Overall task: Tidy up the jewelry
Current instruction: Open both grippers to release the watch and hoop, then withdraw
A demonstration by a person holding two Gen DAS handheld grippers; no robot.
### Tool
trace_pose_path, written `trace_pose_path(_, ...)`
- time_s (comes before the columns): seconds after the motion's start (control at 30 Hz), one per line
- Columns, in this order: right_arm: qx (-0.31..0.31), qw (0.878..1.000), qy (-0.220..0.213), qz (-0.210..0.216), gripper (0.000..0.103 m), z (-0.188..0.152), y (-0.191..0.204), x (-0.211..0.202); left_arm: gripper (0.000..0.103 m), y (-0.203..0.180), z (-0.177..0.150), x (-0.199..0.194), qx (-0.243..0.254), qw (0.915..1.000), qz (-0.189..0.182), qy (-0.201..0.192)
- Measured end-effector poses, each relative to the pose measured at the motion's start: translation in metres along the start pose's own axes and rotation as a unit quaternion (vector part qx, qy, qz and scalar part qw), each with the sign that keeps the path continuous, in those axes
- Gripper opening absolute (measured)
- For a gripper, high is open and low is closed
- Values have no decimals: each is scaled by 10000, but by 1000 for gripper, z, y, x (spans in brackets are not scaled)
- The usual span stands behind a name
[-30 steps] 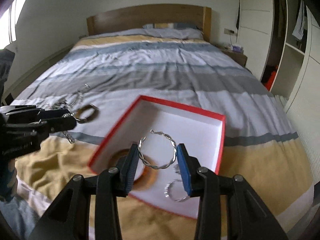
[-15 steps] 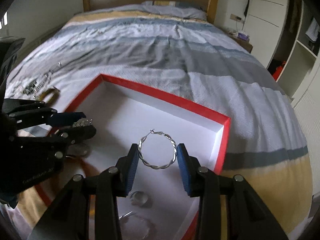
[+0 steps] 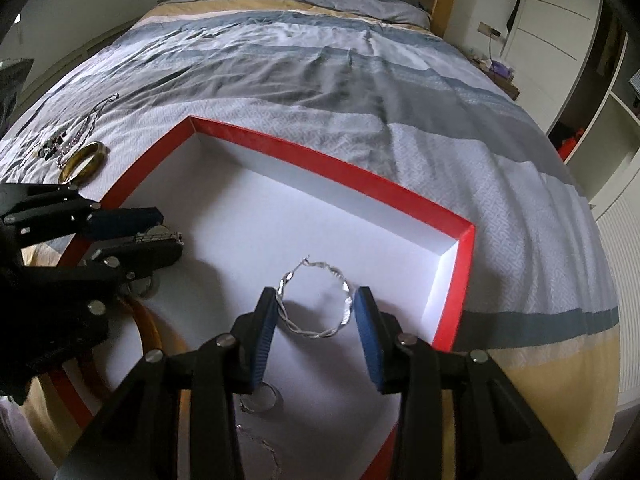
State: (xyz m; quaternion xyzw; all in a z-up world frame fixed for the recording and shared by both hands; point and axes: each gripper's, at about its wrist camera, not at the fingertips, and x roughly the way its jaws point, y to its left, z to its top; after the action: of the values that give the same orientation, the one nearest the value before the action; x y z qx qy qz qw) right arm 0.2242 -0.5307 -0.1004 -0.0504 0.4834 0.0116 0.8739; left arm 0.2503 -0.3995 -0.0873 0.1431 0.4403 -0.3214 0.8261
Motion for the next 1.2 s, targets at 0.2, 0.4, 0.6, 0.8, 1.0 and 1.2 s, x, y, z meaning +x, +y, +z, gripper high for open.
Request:
trace_pose_path(0.2, 19, 10000, 9, -77, 43, -9, 0, -14, 40, 1, -2, -24, -31, 9999, -105, -88)
trace_pose_path(0.4, 306, 9993, -201, -77, 43, -19, -1, -58, 57, 6, -5, -71, -174, 9994, 4, -299)
trace_pose_path(0.6, 335, 9980, -526, -144, 43, -30, 16, -123, 67, 12, -19, -137, -270, 9984, 115, -491)
trace_pose_path(0.8, 512, 9931, -1056, -46, 43, -45, 38, -192, 73, 22, -51, -208, -316, 9971, 272, -631)
trace_pose_path(1.0, 709, 9879, -1374, 146, 43, -58, 62, -239, 75, 42, -97, -270, -399, 9938, 610, -843)
trace_pose_path(1.2, 631, 9836, -1679, 195, 43, -65, 97, -283, 76, 88, -153, -336, -841, 9854, 1016, -1073)
